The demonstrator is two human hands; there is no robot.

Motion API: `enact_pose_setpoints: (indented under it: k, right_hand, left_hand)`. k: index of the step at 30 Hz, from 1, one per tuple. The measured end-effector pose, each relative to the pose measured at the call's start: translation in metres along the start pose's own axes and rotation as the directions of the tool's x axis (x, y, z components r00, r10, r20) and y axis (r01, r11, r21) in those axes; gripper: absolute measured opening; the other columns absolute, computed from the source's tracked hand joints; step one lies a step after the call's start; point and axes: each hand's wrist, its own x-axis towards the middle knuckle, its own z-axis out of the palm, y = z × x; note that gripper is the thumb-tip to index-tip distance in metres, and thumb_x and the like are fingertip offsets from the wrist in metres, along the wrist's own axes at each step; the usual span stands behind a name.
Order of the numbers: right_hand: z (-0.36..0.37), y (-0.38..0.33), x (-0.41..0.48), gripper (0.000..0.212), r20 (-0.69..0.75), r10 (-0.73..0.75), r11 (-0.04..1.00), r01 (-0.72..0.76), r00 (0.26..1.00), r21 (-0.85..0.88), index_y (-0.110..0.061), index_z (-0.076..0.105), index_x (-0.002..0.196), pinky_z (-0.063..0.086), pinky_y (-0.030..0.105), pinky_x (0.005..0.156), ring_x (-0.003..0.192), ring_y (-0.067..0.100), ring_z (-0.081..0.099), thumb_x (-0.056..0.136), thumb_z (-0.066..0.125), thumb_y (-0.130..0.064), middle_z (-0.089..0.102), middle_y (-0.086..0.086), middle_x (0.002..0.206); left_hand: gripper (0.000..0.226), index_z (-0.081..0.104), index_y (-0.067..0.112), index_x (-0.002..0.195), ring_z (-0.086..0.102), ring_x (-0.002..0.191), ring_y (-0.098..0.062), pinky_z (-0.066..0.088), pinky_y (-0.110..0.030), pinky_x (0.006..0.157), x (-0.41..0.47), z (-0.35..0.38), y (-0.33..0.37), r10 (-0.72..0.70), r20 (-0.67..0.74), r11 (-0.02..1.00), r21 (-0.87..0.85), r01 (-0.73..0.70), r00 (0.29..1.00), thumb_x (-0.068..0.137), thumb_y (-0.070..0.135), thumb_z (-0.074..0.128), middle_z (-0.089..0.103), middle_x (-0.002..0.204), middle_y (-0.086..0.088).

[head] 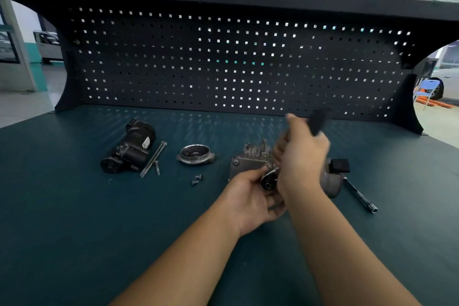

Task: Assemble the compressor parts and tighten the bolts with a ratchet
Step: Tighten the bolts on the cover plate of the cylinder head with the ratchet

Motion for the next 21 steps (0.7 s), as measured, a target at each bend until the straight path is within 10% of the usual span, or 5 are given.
enact_pose_setpoints:
  k: [4, 8, 12, 15, 21]
  right_hand:
    - [0.027, 0.01, -0.004, 0.035, 0.38, -0.028, 0.735, 0.277, 0.925, -0.619, -0.019, 0.037, 0.053, 0.024, 0.017, 0.037, 0.033, 0.004, 0.03, 0.081, 0.058, -0.019, 0.035, -0.011, 0.036]
    - [0.039, 0.028, -0.014, 0.028, 0.553, 0.123, 0.379, 0.476, 0.824, -0.794, -0.021, 0.04, 0.059, 0.03, 0.026, 0.046, 0.051, 0.016, 0.046, 0.081, 0.055, -0.029, 0.048, -0.004, 0.056]
    - [0.032, 0.021, -0.012, 0.035, 0.403, -0.056, 0.654, 0.338, 0.914, -0.677, -0.02, 0.041, 0.054, 0.026, 0.019, 0.036, 0.034, 0.003, 0.038, 0.083, 0.059, -0.028, 0.044, -0.01, 0.037]
    - [0.014, 0.005, -0.003, 0.039, 0.14, -0.074, 0.961, 0.108, 0.987, -0.254, -0.022, 0.036, 0.054, 0.025, 0.017, 0.037, 0.034, 0.005, 0.028, 0.083, 0.062, -0.019, 0.032, -0.013, 0.037]
    - [-0.008, -0.002, -0.003, 0.037, -0.153, 0.054, 0.966, -0.013, 0.987, 0.257, -0.018, 0.031, 0.06, 0.02, 0.015, 0.037, 0.033, 0.009, 0.02, 0.086, 0.056, -0.013, 0.026, -0.007, 0.04]
  left_hand:
    - [0.04, 0.057, 0.014, 0.061, 0.058, 0.05, -0.015, 0.044, -0.026, 0.058, 0.001, 0.0, 0.0, 0.059, -0.027, 0.998, 0.028, -0.059, 0.998, 0.094, 0.017, 0.035, 0.054, 0.059, -0.001]
    - [0.02, 0.055, 0.011, 0.078, 0.055, 0.068, -0.02, 0.051, -0.026, 0.056, -0.004, 0.002, 0.001, 0.078, -0.074, 0.983, -0.16, -0.089, 0.994, 0.093, 0.021, 0.046, 0.055, 0.078, -0.007]
    - [0.025, 0.054, 0.015, 0.07, 0.049, 0.064, -0.016, 0.043, -0.026, 0.059, 0.0, 0.0, 0.001, 0.082, -0.056, 0.992, -0.093, -0.087, 0.995, 0.092, 0.016, 0.042, 0.049, 0.072, -0.005]
    - [0.024, 0.053, 0.012, 0.07, 0.056, 0.056, -0.018, 0.04, -0.03, 0.065, -0.001, 0.002, 0.0, 0.02, -0.037, 1.0, -0.012, -0.02, 0.999, 0.09, 0.015, 0.04, 0.054, 0.063, -0.004]
    - [0.019, 0.058, 0.013, 0.09, 0.059, 0.078, -0.019, 0.042, -0.034, 0.081, -0.004, 0.007, 0.001, 0.001, -0.052, 1.0, -0.006, -0.001, 0.999, 0.092, 0.025, 0.044, 0.063, 0.075, -0.004]
